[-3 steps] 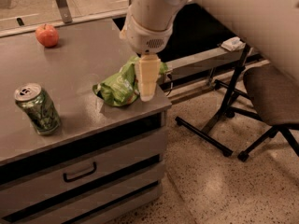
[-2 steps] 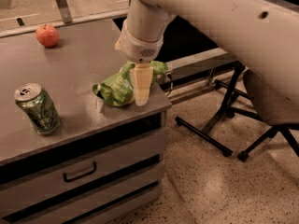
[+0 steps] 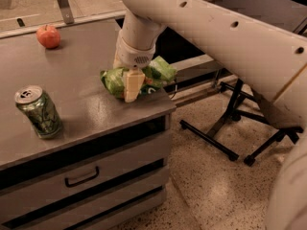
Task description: Move green rice chip bag near apple
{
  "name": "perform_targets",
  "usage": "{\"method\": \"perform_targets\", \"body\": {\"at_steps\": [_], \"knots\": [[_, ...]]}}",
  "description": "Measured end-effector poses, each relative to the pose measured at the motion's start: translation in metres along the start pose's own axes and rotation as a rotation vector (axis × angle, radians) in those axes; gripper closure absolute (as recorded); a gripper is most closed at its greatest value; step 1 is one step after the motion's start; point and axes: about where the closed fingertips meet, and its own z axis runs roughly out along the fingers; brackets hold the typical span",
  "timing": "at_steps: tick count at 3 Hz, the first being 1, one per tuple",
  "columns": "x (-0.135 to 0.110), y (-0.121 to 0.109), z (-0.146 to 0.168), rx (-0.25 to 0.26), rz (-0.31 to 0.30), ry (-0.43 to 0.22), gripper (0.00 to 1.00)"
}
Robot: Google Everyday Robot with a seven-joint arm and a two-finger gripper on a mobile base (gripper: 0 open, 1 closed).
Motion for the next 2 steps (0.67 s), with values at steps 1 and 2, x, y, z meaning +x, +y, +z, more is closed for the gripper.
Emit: {"method": "perform_targets", "body": {"at_steps": [1,2], "knots": [[0.011,-0.009,-0.006,0.011,0.072,-0.057,0.64],[0.014,-0.013,-0.023,0.036,0.117,-0.093,0.87]]}}
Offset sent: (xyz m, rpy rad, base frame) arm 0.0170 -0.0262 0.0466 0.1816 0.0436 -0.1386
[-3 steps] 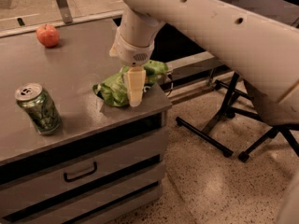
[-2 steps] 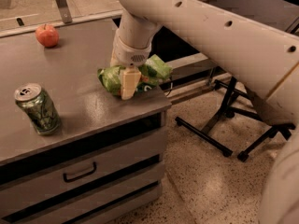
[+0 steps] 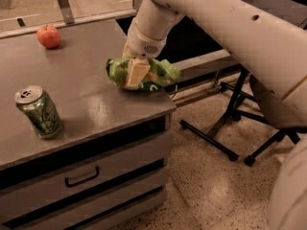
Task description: Move green rice chip bag near apple
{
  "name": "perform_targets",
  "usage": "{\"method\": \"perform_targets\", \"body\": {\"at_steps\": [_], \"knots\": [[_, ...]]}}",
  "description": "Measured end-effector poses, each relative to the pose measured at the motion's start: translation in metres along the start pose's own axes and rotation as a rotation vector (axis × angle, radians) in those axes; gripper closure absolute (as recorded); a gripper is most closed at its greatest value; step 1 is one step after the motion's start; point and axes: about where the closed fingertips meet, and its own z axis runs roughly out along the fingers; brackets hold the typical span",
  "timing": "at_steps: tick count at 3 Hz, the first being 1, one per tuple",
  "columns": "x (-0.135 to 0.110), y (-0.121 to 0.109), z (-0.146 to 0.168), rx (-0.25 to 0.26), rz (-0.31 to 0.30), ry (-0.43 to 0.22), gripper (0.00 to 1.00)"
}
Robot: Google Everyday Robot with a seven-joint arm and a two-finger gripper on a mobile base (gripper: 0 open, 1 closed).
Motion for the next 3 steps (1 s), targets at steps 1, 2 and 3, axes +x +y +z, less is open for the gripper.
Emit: {"method": "perform_targets", "body": {"at_steps": [1,2,3], "knots": [[-0.001,-0.001,-0.001,0.002,0.004,-0.008,1.0],[-0.005,-0.002,0.001,0.003,-0.014,-0.039,1.0],[-0.022,-0.029,-0.01,0.119,-0.104,-0.158,1.0]]}}
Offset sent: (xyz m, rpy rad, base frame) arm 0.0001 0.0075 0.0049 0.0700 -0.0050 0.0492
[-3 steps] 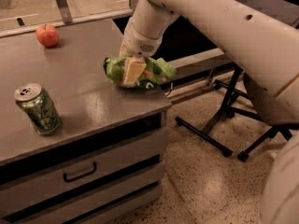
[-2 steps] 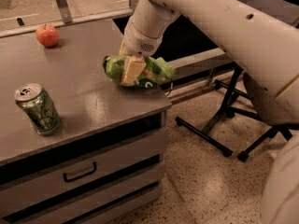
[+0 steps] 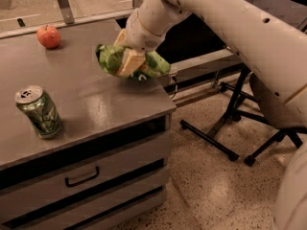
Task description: Move green rice chip bag near apple
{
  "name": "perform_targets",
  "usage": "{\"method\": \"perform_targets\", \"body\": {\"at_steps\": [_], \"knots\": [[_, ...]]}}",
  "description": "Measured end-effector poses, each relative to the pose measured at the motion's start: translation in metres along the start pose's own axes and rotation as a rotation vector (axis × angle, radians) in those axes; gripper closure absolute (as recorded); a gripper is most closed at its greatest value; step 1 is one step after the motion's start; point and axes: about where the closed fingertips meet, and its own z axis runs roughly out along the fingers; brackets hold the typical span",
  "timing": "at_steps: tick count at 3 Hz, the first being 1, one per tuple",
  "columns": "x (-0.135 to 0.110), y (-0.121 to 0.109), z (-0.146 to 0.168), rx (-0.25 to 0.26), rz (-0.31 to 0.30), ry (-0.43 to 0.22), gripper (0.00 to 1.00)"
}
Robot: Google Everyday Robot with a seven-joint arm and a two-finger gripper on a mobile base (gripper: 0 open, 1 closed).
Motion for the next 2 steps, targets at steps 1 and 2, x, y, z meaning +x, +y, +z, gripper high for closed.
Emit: {"method": "perform_targets", "body": {"at_steps": [1,2], "knots": [[-0.012,-0.036,-0.013,0.117,-0.083,-0.06,1.0],[-0.02,-0.071,-0.018,0.199,-0.134,-0.132,1.0]]}}
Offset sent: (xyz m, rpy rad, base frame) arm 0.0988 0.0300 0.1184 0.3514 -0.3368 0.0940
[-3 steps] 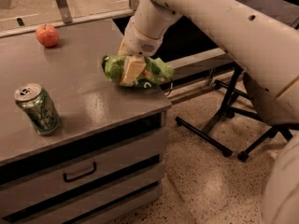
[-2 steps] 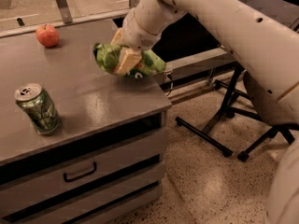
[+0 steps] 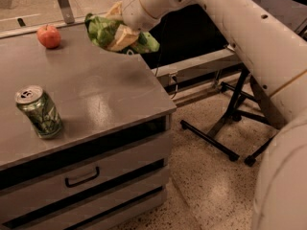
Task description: Move green rice chip bag near apple
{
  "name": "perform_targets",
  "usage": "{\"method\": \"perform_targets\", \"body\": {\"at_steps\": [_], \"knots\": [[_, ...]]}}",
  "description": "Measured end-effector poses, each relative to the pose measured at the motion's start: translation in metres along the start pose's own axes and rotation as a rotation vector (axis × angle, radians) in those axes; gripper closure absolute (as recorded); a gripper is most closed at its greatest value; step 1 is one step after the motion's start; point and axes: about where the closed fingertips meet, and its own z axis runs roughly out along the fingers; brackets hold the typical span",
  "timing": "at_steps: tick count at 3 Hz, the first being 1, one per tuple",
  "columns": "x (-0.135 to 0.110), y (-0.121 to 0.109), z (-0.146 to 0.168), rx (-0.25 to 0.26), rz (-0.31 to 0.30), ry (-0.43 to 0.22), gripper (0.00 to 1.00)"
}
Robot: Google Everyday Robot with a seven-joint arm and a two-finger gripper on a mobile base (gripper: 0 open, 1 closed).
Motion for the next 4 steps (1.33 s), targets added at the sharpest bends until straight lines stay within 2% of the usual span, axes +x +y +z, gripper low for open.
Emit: {"method": "perform_targets", "body": {"at_steps": [1,2,3,4], "knots": [[-0.004,-0.046,0.003,0.088,-0.026,-0.096,1.0],[-0.014,-0.084,0.011,0.14,-0.082,-0.093,1.0],[-0.01,-0.107,0.053,0.111,-0.188,0.022,1.0],[0.001,-0.106,0.109,0.038,-0.268,0.087,1.0]]}}
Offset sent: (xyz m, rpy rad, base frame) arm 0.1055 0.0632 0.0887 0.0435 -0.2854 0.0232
